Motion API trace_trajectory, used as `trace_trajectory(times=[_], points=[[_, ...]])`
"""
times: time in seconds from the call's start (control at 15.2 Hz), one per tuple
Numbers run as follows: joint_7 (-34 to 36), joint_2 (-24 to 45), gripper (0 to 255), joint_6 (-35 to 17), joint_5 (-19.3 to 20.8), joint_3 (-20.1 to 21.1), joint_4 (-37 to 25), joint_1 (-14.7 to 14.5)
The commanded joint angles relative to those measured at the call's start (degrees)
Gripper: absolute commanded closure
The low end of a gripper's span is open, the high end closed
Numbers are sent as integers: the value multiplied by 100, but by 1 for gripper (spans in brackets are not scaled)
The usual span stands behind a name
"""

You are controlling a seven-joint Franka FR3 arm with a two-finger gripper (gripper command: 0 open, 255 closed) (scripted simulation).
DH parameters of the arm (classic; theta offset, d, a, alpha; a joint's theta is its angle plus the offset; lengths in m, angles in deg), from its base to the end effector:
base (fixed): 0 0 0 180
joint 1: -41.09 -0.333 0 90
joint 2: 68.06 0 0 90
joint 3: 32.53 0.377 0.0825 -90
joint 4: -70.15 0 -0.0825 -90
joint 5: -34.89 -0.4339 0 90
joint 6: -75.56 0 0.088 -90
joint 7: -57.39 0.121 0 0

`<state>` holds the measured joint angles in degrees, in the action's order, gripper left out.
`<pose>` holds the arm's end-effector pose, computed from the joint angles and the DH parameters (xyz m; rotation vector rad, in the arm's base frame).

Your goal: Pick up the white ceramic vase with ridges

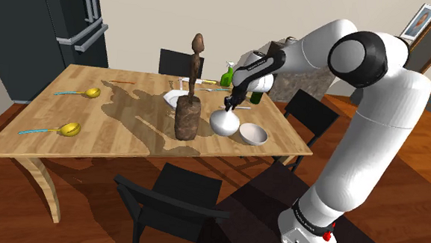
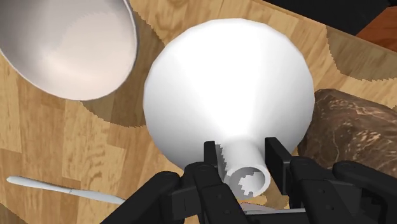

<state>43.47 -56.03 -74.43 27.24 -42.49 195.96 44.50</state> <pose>0.6062 -0.1443 0.3204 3.1105 -0.1419 0.3449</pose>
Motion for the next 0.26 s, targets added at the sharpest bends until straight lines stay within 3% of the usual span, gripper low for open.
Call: trace_trajectory(times=[0.0,0.2], points=[[35,-98,255,119,47,-19,-28,-10],[59,-159,255,198,77,-29,-48,-17]])
